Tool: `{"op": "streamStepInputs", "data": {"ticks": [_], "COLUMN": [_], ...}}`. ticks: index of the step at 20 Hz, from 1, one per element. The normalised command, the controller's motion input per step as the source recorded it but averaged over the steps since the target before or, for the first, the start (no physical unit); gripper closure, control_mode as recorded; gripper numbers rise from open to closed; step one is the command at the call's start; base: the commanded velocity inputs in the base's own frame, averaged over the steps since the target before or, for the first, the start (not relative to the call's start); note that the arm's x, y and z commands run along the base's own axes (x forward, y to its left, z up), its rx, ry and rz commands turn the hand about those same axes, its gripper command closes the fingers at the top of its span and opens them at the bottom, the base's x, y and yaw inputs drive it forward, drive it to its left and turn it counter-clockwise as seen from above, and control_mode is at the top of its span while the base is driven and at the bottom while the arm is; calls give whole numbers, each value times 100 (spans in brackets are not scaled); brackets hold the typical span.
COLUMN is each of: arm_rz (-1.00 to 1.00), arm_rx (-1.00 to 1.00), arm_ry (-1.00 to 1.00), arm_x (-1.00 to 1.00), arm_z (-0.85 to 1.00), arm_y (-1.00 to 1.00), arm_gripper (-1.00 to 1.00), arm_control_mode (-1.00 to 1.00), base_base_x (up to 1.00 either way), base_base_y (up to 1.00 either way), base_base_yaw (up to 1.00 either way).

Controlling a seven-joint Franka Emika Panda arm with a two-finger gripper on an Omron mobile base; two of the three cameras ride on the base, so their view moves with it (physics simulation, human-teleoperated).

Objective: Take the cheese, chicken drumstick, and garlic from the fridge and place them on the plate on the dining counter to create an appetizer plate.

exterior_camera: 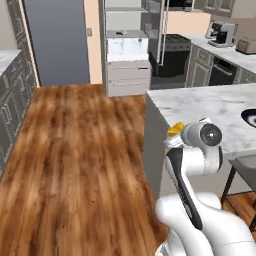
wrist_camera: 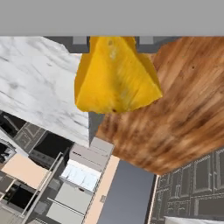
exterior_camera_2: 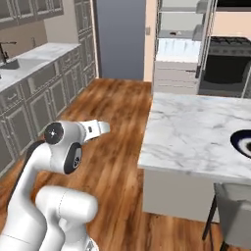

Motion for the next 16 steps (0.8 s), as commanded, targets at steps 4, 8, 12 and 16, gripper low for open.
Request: {"op": "streamStepInputs", "data": {"ticks": [4, 8, 12, 16], "arm_rz": [0, 0, 0, 0], "arm_rx": [0, 0, 0, 0], "arm_ry": [0, 0, 0, 0], "arm_x": [0, 0, 0, 0], "arm_z": [0, 0, 0, 0], "arm_y": [0, 0, 0, 0], "arm_gripper": [100, 100, 100, 100], "arm_control_mode": [100, 100, 100, 100], "base_base_x": [-45, -17, 0, 0], "base_base_y": [-100, -100, -100, -100], "base_base_yaw": [-5, -7, -10, -8]}}
